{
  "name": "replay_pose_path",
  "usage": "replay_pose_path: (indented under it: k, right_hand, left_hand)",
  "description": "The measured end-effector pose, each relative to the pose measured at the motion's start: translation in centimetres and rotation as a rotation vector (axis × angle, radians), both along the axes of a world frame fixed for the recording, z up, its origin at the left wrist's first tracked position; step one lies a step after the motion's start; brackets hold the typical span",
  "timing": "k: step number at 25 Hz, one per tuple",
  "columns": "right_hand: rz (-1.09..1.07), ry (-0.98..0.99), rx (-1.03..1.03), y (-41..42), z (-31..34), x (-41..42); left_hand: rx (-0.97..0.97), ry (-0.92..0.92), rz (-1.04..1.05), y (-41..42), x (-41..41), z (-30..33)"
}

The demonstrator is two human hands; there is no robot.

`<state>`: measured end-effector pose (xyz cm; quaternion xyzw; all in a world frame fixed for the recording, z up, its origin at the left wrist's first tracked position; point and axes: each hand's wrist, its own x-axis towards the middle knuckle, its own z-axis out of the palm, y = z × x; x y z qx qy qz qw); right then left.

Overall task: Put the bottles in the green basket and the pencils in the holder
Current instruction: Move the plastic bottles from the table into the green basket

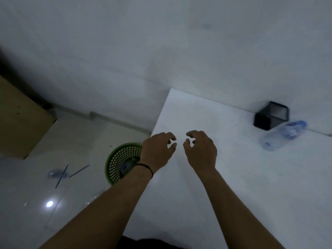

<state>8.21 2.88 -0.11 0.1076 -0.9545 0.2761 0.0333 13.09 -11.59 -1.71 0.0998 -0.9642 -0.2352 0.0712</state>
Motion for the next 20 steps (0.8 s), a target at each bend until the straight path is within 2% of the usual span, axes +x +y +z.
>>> replay_pose_path:
  k: [6,12,16,18,20]
  right_hand:
    - [-0.214,0.035,-0.006,13.5,0.8,-2.9]
    - [-0.54,-0.073,-0.044,22.2,0.0,-6.5]
    - [-0.891,-0.416,-0.287,24.2,-0.3,-11.6]
    - [-0.995,-0.577,-0.514,24.6,-0.6,-13.6]
    - [-1.023,-0.645,-0.665,24.9,-1.1,-14.7]
  left_hand:
    - [0.023,0.028,-0.148,12.5,-6.1,1.4]
    - [0.029,-0.011,-0.213,20.9,-10.0,0.9]
    - [0.065,-0.046,-0.182,23.0,-11.1,0.4]
    - [0.093,-0.041,-0.168,23.2,-11.4,0.3]
    - [0.101,-0.049,-0.146,22.9,-11.6,0.4]
